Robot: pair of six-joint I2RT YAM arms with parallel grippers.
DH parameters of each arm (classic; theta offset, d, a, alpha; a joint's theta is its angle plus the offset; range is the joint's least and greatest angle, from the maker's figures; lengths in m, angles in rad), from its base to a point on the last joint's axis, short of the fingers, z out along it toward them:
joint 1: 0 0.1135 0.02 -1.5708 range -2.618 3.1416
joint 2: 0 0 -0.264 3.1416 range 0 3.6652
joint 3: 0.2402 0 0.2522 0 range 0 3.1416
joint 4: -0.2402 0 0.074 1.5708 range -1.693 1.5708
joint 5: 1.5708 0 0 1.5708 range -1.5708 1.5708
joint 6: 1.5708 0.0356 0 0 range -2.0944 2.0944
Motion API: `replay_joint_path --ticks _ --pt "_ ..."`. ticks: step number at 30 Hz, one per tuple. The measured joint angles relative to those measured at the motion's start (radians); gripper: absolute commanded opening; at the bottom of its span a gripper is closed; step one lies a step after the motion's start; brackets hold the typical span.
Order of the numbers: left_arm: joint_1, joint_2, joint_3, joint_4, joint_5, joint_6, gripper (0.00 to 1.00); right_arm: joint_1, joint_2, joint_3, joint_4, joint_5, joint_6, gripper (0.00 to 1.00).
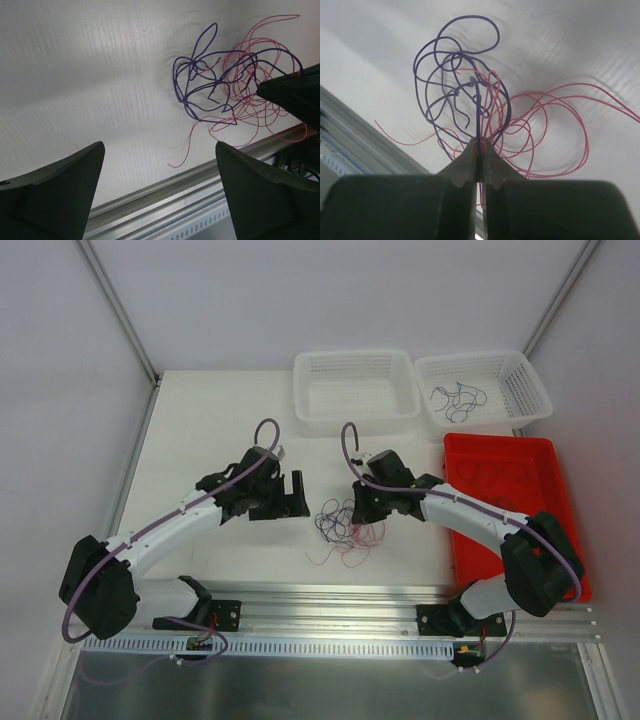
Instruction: Untangle the cables
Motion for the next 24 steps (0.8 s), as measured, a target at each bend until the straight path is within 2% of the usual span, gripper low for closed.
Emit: replay_joint_path --ticks 4,16,19,22,24 --pt "-0.019 0.057 0.04 0.004 0.003 -0.007 0.89 0.036 -0.023 0.0 0.028 -0.047 -0.034 0.01" --pt "-0.065 0.264 0.146 0.031 0.003 -0.029 0.54 0.103 -0.032 0.0 0.056 -0.086 -0.055 0.01" --pt "-0.07 0.298 0.161 0.037 0.002 -0.03 0.51 0.111 -0.034 0.0 0.056 -0.086 -0.057 0.01" --pt "-0.078 0.328 0.167 0.044 -0.001 -0.03 0.43 0.114 -0.041 0.0 0.056 -0.087 -0.064 0.01" --pt "-0.08 0.346 0.167 0.044 -0.002 -0.032 0.33 0.116 -0.046 0.0 0.056 -0.088 -0.07 0.01"
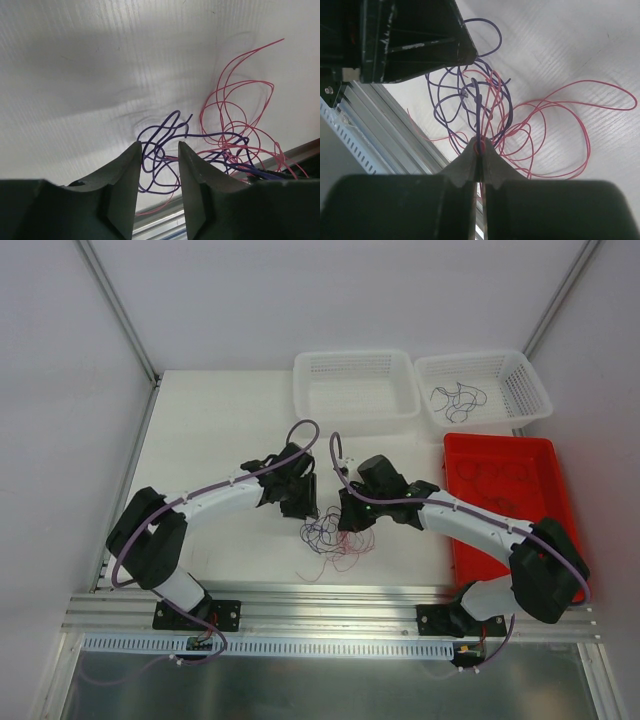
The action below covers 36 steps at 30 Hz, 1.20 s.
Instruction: Untangle the cables
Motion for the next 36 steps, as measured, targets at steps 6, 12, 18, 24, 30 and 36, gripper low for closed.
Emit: replay_joint_path --ticks 6,12,18,24,30,36 --pt "-0.003 0.022 0.0 0.0 -0.013 -0.003 0.0 0.001 -0.011 0.0 0.0 0.0 -0.013 0.01" --pt "0.0 -0.008 -0.001 -0.008 -0.087 0.026 0.0 0.001 -0.011 0.0 -0.021 0.045 -0.03 0.01" --pt "0.154 -0.235 -0.006 -0.043 -0.117 0.063 0.0 -0.02 -0.013 0.0 -0.077 0.129 -0.035 0.01" --pt "0.376 -0.454 0.007 -0.113 -0.071 0.091 0.0 -0.087 -0.028 -0.008 -0.037 0.139 -0.011 0.01" --pt "0.444 -0.486 0.093 -0.236 -0.01 0.145 0.0 -0.123 -0.043 0.004 0.029 0.097 0.026 0.01" --pt "0.515 -0.486 0.207 -0.342 0.002 0.184 0.0 -0.139 -0.058 0.022 0.074 0.053 0.053 0.15"
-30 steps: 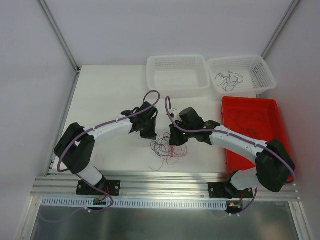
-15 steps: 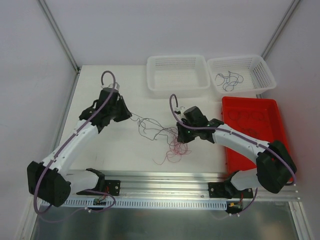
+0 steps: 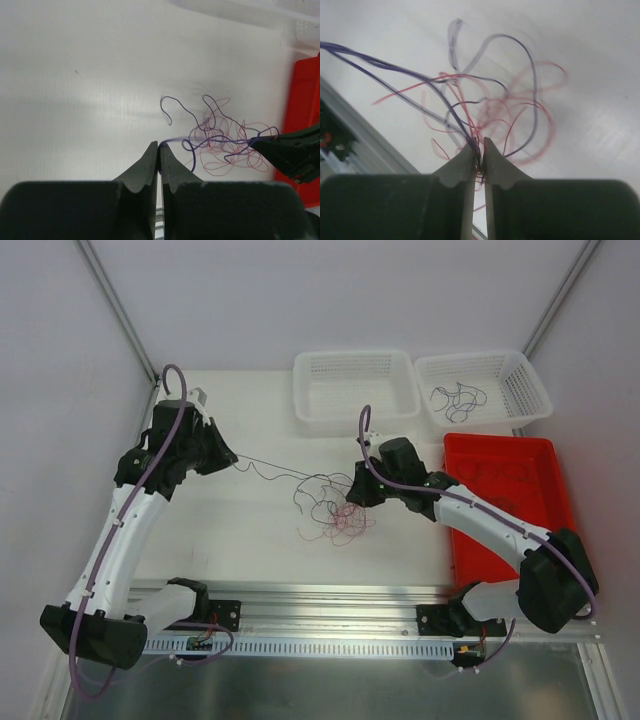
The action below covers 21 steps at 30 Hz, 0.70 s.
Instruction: Untangle the cables
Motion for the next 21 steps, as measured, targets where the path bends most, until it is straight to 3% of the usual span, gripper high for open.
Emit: replay_joint_path --ticks 3,7,15,21 --pt "0.045 -0.002 0.066 -0.013 -0.039 0.026 0.0 -0.031 -0.001 -0.012 -0.079 0.039 -0.002 0.24" --pt "0.085 -0.03 0.124 0.002 -0.04 0.036 0.0 -0.077 0.027 -0.044 -0.188 0.085 0.0 0.28" --pt "0.084 -0.068 0.127 0.004 0.044 0.076 0.0 -0.074 0.047 -0.049 -0.244 0.114 0.003 0.29" --pt "0.084 -0.087 0.189 -0.034 -0.018 0.104 0.0 -0.074 0.047 -0.047 -0.273 0.144 0.002 0.29"
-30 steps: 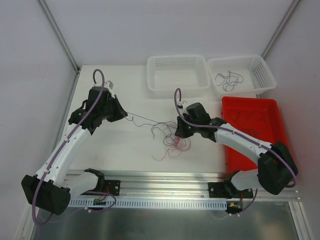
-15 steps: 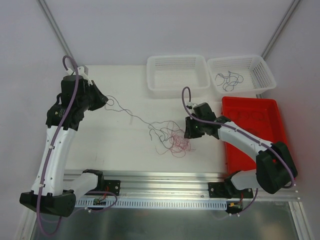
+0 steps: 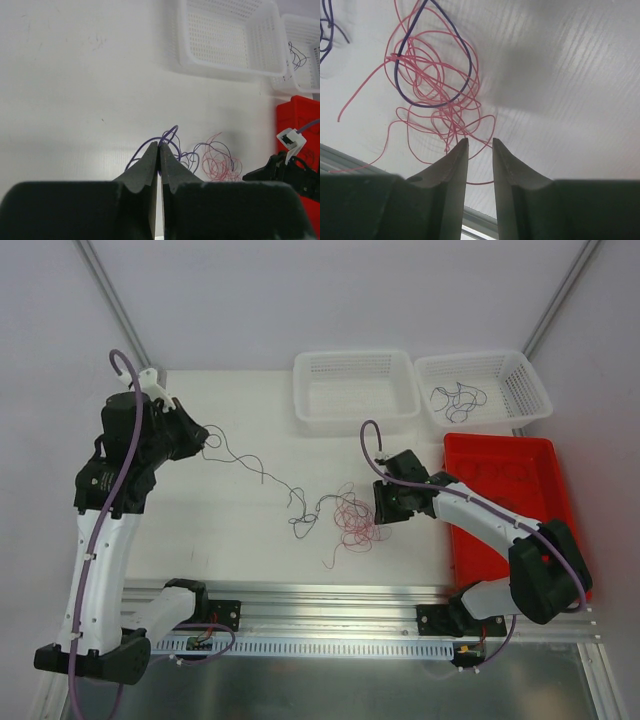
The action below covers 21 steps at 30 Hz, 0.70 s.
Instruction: Untangle the cables
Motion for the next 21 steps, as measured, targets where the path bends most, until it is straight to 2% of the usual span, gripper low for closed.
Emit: replay_joint_path --ticks 6,11,14,16,18,21 --pt "0.0 0.004 0.23 -0.023 -0.088 0.002 0.0 -0.005 0.006 0.004 -0.018 0.018 -0.003 0.22" --pt "0.0 0.019 0.397 -0.029 -0.095 0.002 0.0 -0.016 0.014 0.003 -0.018 0.016 -0.002 0.23" --pt "0.0 0.039 0.478 -0.029 -0.067 0.002 0.0 -0.016 0.01 0.003 -0.021 0.016 -0.003 0.29" --pt "0.0 0.049 0.505 -0.027 -0.028 0.002 0.0 -0.016 -0.003 0.004 -0.024 0.015 -0.006 0.38" --pt "0.0 0.056 0.508 -0.029 0.024 0.002 0.0 -0.016 -0.032 0.005 -0.032 0.012 -0.016 0.46" --pt "0.0 0.064 0.48 -0.028 0.095 0.002 0.0 -0.011 -0.094 0.037 -0.056 0.003 -0.032 0.53"
